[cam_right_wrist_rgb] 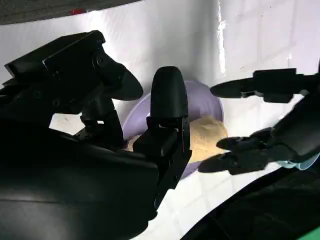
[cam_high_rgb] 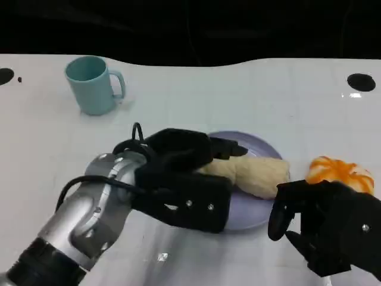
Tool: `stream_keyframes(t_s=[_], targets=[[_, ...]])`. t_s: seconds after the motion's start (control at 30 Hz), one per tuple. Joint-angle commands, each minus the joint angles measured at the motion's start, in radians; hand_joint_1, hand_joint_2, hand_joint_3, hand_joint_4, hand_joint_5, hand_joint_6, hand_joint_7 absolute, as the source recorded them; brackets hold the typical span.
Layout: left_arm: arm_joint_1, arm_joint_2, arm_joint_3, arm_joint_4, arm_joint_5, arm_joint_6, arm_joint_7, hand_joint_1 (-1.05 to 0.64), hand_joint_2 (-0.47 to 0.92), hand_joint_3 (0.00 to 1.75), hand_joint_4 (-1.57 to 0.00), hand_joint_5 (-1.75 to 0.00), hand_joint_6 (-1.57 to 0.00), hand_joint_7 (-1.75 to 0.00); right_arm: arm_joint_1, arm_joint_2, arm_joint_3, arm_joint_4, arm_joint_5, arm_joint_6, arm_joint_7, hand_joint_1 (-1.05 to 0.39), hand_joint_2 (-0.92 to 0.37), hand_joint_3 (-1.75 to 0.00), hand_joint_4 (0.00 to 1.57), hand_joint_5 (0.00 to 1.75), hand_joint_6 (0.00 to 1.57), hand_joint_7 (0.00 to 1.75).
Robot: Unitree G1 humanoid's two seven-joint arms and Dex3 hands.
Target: Grasp the towel on the left side of the plate with the left hand and place it into the plate.
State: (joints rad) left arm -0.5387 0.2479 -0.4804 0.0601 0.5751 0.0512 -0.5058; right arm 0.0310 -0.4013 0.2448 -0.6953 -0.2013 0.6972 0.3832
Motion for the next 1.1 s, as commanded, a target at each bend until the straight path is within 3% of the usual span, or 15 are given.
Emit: stream_keyframes(t_s=[0.03,0.37,0.43,0.5,0.53,0.57,0.73,0.83,0.97,1.1], targets=[[0.006,0.025,0.073,-0.043,-0.066,-0.011,0.004,-0.43,0.92,0.27,-0.40,-0.63,-0.49,-0.09,0.001,-0.009,-0.020,0.010,0.005,-0.027,-0.004,-0.03,-0.56,-1.08,0.74,1.75,0.71,1.41],[0.090,0.044,0.270,-0.188,-0.320,0.117,-0.052,-0.26,0.92,0.28,-0.80,-0.93,-0.89,-0.19,0.000,-0.001,-0.020,0.016,0.006,-0.026,-0.005,-0.03,-0.55,-1.09,0.75,1.75,0.71,1.41],[0.112,0.043,0.311,-0.208,-0.393,0.156,-0.065,-0.20,0.90,0.33,-0.79,-1.07,-0.97,-0.24,-0.002,0.000,-0.018,0.017,0.005,-0.025,-0.006,-0.04,-0.55,-1.09,0.75,1.75,0.71,1.42],[0.142,0.037,0.358,-0.240,-0.468,0.221,-0.066,-0.15,0.78,0.60,-0.77,-1.21,-0.99,-0.36,-0.004,0.001,-0.017,0.015,0.005,-0.018,-0.005,-0.04,-0.55,-1.09,0.75,1.75,0.71,1.42],[0.161,0.037,0.381,-0.259,-0.499,0.250,-0.063,-0.14,0.68,0.81,-0.76,-1.29,-0.97,-0.51,-0.005,0.001,-0.018,0.015,0.006,-0.018,-0.004,-0.04,-0.55,-1.10,0.75,1.75,0.71,1.42],[0.176,0.041,0.397,-0.276,-0.524,0.273,-0.061,-0.13,0.63,0.92,-0.76,-1.33,-0.93,-0.64,-0.005,0.002,-0.018,0.015,0.007,-0.020,-0.004,-0.03,-0.55,-1.10,0.75,1.75,0.71,1.42],[0.255,0.071,0.479,-0.414,-0.658,0.459,-0.068,-0.08,0.55,1.11,-0.72,-1.59,-0.78,-1.10,-0.007,0.000,-0.016,0.018,0.006,-0.023,-0.004,-0.03,-0.55,-1.10,0.74,1.75,0.70,1.42],[0.302,0.101,0.518,-0.481,-0.720,0.519,-0.073,-0.07,0.52,1.20,-0.68,-1.67,-0.73,-1.24,-0.010,-0.004,-0.013,0.019,0.002,-0.023,-0.003,-0.04,-0.55,-1.10,0.74,1.75,0.70,1.41],[0.364,0.144,0.553,-0.569,-0.771,0.622,-0.053,-0.11,0.47,1.25,-0.70,-1.71,-0.72,-1.29,-0.010,-0.002,-0.017,0.023,0.007,-0.025,-0.002,-0.04,-0.55,-1.09,0.73,1.75,0.70,1.40],[0.428,0.130,0.600,-0.673,-0.835,0.788,0.008,-0.08,0.49,1.28,-0.71,-1.74,-0.71,-1.38,-0.004,-0.003,-0.029,0.028,0.017,-0.041,-0.001,-0.03,-0.54,-1.10,0.75,1.75,0.71,1.40]])
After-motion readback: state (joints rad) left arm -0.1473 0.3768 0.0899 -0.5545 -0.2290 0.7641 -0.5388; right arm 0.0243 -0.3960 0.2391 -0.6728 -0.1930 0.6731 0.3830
